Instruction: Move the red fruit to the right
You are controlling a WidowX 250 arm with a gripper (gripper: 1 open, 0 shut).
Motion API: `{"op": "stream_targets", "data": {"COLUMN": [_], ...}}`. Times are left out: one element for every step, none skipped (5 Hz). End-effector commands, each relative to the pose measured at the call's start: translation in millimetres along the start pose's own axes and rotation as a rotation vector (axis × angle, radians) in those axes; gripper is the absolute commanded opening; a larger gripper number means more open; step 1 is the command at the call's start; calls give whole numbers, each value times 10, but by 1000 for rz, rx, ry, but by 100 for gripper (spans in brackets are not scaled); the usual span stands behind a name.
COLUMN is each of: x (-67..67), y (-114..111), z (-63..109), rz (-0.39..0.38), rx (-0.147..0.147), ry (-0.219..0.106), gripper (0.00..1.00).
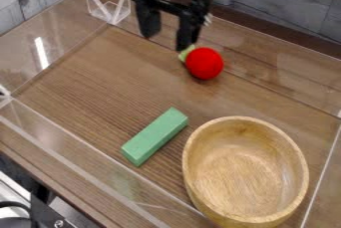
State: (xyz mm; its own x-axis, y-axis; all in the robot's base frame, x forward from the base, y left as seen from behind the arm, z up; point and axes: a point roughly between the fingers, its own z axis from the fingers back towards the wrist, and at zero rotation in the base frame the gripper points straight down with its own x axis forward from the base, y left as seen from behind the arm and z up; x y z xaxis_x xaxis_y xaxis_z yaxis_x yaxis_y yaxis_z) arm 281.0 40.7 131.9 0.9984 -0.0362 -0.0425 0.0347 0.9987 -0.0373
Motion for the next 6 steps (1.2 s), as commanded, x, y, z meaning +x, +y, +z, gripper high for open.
{"op": "stream_targets", "data": {"x": [-83, -199, -188, -123, -69, -21], "y": [199, 428, 572, 641, 635, 634], "z": [255, 183, 78, -59, -99, -130], "rz": [36, 91, 64, 49, 69, 91], "rx": [22, 14, 18, 39, 56, 69], "ry": [-115, -148, -188, -207, -224, -232], "gripper": [100, 100, 100, 100, 100, 100]}}
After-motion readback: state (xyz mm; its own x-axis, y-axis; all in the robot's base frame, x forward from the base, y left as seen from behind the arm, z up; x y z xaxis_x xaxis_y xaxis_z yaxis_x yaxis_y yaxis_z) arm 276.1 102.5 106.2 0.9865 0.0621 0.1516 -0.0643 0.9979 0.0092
